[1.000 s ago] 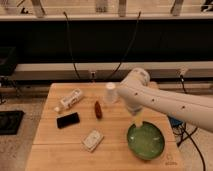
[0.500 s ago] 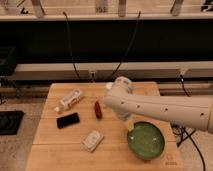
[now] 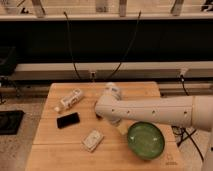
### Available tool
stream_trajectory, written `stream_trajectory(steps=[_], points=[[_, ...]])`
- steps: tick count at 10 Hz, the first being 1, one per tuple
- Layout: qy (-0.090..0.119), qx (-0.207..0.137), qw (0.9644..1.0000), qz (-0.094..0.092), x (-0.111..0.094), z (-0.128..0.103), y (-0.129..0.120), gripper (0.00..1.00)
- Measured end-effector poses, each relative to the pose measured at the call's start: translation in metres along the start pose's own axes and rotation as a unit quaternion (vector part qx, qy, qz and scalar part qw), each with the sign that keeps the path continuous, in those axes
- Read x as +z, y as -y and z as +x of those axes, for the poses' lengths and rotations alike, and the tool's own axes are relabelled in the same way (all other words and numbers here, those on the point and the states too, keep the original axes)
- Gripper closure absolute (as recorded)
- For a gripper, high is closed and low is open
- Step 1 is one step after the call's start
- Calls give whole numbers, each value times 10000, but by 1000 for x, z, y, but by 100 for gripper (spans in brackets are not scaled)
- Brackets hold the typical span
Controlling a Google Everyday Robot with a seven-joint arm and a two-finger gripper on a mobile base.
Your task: Place the white sponge in the ceramic bowl
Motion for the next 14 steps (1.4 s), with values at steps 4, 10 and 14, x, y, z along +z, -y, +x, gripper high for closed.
stream_trajectory(steps=[4, 10, 14], points=[[43, -382, 9992, 47, 5, -26, 15, 20], [135, -920, 9956, 103, 16, -53, 24, 20], [186, -1256, 9919, 100, 21, -67, 25, 20]])
